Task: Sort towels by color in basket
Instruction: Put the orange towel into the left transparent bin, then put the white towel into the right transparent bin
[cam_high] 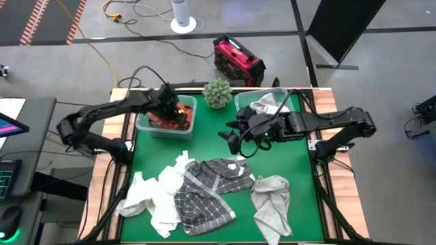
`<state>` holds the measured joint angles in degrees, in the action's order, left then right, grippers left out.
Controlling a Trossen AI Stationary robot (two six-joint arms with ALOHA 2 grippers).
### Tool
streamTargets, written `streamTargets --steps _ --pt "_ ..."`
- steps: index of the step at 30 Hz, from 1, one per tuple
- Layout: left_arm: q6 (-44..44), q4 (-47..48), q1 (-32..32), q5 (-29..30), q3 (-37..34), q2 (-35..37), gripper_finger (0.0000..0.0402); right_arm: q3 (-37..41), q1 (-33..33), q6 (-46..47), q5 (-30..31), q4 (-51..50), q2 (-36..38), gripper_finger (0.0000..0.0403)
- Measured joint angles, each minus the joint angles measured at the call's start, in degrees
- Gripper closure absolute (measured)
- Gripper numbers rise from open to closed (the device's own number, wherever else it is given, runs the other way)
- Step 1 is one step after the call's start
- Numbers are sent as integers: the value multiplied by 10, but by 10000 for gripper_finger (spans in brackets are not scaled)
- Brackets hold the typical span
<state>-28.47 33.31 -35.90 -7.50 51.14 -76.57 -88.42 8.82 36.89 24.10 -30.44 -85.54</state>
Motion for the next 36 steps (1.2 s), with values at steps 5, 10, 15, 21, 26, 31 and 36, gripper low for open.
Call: streamTargets --steps 5,10,15,21,26,31,36 --pt "8 -41 -23 -41 -19 -29 159 0 6 1 0 0 0 117" --pt "11 -1 -32 -51 50 -2 159 0 12 1 0 -5 0 117" --pt "47 85 -28 -21 139 39 159 0 13 1 0 -6 0 117" --pt "134 170 -4 -51 213 100 159 0 12 -1 0 -20 2 117" --pt "185 280 83 -114 208 169 159 0 10 1 0 -38 19 117" --pt "128 333 219 -99 155 229 159 0 -3 1 3 -40 35 117" --pt "35 291 357 -69 67 269 159 0 -17 8 5 -40 30 117"
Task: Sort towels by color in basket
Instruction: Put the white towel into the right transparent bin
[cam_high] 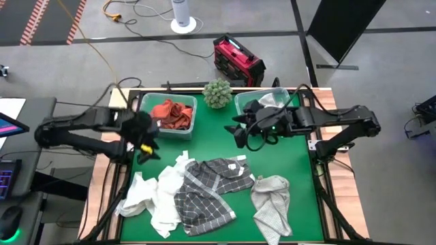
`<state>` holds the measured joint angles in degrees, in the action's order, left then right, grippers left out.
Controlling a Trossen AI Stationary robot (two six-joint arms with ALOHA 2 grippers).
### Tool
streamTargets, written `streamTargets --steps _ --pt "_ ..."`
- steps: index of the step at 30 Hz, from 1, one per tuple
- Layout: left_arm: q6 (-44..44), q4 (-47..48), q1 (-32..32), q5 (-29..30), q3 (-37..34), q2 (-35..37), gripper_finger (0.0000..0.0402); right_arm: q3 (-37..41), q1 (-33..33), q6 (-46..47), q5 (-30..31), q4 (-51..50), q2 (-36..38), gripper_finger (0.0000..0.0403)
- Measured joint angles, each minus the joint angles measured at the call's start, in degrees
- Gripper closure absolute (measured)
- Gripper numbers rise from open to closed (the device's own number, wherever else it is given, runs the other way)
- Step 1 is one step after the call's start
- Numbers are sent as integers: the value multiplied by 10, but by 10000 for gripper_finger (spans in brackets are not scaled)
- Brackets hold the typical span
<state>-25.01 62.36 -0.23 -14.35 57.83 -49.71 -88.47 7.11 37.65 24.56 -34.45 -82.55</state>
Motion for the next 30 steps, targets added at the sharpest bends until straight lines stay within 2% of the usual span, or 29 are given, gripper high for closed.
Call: streamTargets --steps 7,15,20,23,26,30 --pt "-103 -108 160 102 -116 -23 159 1 10 11 0 10 -22 117" --pt "-100 -132 276 207 -132 -120 159 0 30 29 0 22 -26 117" --pt "-69 -188 318 246 -143 -201 159 0 35 30 0 43 -26 117" --pt "-69 -255 330 240 -163 -247 159 0 36 30 0 43 -26 117" --pt "-78 -284 332 238 -169 -289 160 0 39 30 0 47 -26 117" --pt "-66 -308 331 237 -170 -325 194 0 41 30 0 54 -26 117"
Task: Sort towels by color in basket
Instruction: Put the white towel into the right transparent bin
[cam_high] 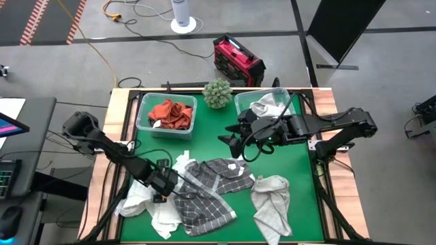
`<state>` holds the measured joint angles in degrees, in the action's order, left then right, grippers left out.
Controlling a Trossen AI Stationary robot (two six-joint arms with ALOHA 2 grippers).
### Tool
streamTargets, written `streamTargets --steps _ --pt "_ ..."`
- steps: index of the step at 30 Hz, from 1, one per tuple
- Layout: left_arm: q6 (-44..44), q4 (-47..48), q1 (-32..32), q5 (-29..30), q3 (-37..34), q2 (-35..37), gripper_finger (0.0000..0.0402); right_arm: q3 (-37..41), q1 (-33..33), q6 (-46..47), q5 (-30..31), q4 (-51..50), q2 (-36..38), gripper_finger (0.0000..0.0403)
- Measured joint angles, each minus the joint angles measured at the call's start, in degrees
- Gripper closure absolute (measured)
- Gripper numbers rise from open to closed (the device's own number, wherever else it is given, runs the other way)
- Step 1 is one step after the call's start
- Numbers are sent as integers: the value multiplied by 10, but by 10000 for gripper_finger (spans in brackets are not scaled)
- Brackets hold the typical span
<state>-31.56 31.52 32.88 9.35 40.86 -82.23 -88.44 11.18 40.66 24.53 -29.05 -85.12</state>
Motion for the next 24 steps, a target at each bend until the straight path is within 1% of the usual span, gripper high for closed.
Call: streamTargets --steps 2,6,7,10,12,14,17,19,21,24 --pt "2 -15 0 -1 0 -10 236 0 0 0 0 4 0 117" --pt "-8 -13 -1 -1 1 -7 367 0 0 -1 0 16 0 117" --pt "-13 -5 -1 1 1 0 382 0 0 -1 0 16 0 117" --pt "-23 20 -2 12 0 42 394 0 0 -1 0 16 0 117" --pt "-41 47 -4 27 3 85 396 0 0 -1 0 16 0 117" --pt "-52 58 -8 44 5 141 397 0 0 -1 0 16 0 117" --pt "-58 37 -19 77 12 236 398 0 0 -6 -3 19 0 117" --pt "-29 -7 -26 109 16 295 399 0 1 -22 -7 26 0 117" --pt "34 -85 -34 148 17 348 399 0 5 -51 -10 41 0 117" --pt "133 -191 -52 202 19 398 400 0 11 -117 -18 92 -4 117"
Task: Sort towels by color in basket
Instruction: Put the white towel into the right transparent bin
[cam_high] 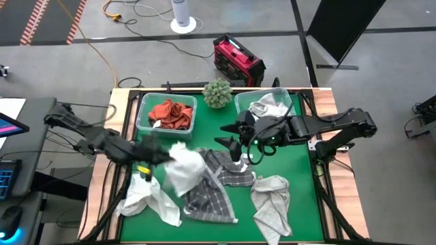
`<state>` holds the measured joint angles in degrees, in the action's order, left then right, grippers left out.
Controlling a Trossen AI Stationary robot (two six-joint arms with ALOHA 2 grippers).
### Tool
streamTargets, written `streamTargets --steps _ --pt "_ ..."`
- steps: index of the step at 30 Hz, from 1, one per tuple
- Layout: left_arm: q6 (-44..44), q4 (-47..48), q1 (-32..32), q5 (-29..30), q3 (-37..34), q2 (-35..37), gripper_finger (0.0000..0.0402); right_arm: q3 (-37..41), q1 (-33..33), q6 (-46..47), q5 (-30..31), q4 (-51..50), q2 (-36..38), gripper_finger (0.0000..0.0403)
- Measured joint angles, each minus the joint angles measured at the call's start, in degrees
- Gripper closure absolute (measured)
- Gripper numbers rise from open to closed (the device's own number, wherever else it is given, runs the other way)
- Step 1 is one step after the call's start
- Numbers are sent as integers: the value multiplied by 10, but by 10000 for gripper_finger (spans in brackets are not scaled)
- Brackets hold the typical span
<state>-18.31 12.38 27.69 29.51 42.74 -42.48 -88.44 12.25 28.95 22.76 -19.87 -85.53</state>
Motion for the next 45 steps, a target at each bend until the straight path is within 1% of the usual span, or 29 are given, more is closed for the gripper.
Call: streamTargets --steps 3,6,9,14,15,18,21,24,27,29,31,35,38,41,45 --pt "61 -54 -31 39 0 18 400 0 6 -62 -5 49 -6 117" --pt "91 -91 -69 35 -1 18 401 0 3 -105 -5 73 -11 117" --pt "87 -100 -105 -6 1 5 401 0 -7 -126 -5 93 -19 117" --pt "72 -94 -146 -81 28 -45 401 -3 -18 -163 -6 99 -32 117" --pt "73 -94 -152 -94 37 -55 401 -6 -19 -173 -10 92 -37 117" --pt "73 -91 -173 -135 69 -86 401 -20 -22 -198 -48 76 -57 116" --pt "78 -81 -194 -178 108 -123 401 -46 -29 -212 -55 42 -76 116" --pt "92 -52 -207 -205 153 -157 401 -71 -36 -232 -63 17 -96 116" --pt "109 0 -218 -218 202 -187 401 -92 -43 -234 -66 -22 -112 116" --pt "117 23 -225 -239 232 -203 401 -96 -46 -234 -66 -50 -113 116" --pt "125 34 -227 -261 254 -218 401 -97 -48 -238 -68 -56 -113 116" --pt "149 27 -229 -269 289 -240 401 -97 -47 -283 -70 -35 -113 116" --pt "157 1 -234 -276 301 -253 401 -97 -46 -294 -64 -37 -113 116" --pt "157 -40 -239 -281 302 -254 401 -97 -51 -270 -50 -36 -113 117" --pt "159 -98 -248 -280 303 -250 401 -97 -61 -240 -48 -13 -113 118"
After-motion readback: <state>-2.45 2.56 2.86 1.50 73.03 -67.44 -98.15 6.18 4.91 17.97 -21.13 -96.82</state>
